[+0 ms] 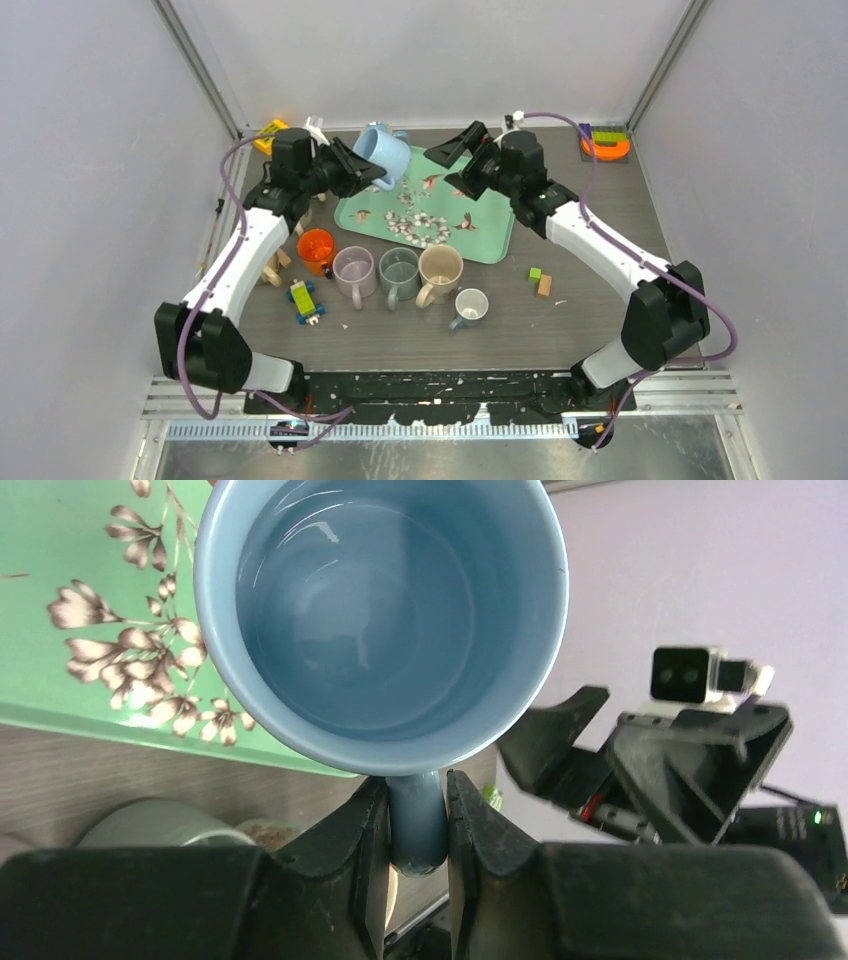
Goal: Turn the mug right side up
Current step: Turn over the cup on the tray, then place the cup at the corner of the board.
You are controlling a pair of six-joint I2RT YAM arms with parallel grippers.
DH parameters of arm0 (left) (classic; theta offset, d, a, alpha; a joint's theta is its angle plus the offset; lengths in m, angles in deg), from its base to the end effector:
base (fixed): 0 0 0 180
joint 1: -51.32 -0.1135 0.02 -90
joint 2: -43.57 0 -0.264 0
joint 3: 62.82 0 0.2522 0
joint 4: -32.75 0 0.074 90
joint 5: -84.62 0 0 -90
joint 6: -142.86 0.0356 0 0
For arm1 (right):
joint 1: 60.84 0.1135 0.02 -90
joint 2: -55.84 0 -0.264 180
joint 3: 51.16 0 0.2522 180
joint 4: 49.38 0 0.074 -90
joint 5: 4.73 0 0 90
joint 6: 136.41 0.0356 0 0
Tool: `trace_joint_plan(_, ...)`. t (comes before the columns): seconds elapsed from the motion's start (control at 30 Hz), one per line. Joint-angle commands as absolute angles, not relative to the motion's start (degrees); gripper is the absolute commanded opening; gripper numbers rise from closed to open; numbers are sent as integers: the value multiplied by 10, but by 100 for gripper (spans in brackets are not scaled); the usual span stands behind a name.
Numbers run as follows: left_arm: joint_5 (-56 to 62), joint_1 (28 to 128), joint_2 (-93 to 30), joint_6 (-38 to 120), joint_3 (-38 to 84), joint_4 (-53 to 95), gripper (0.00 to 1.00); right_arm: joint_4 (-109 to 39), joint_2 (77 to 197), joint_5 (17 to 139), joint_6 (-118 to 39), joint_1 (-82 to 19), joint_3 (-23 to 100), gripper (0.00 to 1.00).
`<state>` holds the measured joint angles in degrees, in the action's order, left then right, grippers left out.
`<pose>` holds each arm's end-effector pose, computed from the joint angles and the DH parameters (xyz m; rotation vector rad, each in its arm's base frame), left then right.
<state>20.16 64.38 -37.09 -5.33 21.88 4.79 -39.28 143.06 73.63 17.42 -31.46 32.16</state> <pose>0.3138 -0.0886 0.3487 -0.5309 2.1014 -1.2074 0.3140 0.1851 0.3337 0.4442 1.9754 1.2871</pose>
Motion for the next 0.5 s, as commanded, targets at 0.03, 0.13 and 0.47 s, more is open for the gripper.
trace_joint_plan(0.03, 198, 653, -270, 18, 266, 11, 0, -331, 1409, 737, 112, -345, 364, 96)
trace_joint_plan(0.13, 175, 663, -229, 38, 262, -43, 0, -324, 1419, 723, 105, -357, 373, 97)
trace_joint_plan(0.47, 160, 676, -57, 58, 249, -191, 0, -285, 1460, 707, 71, -368, 438, 99)
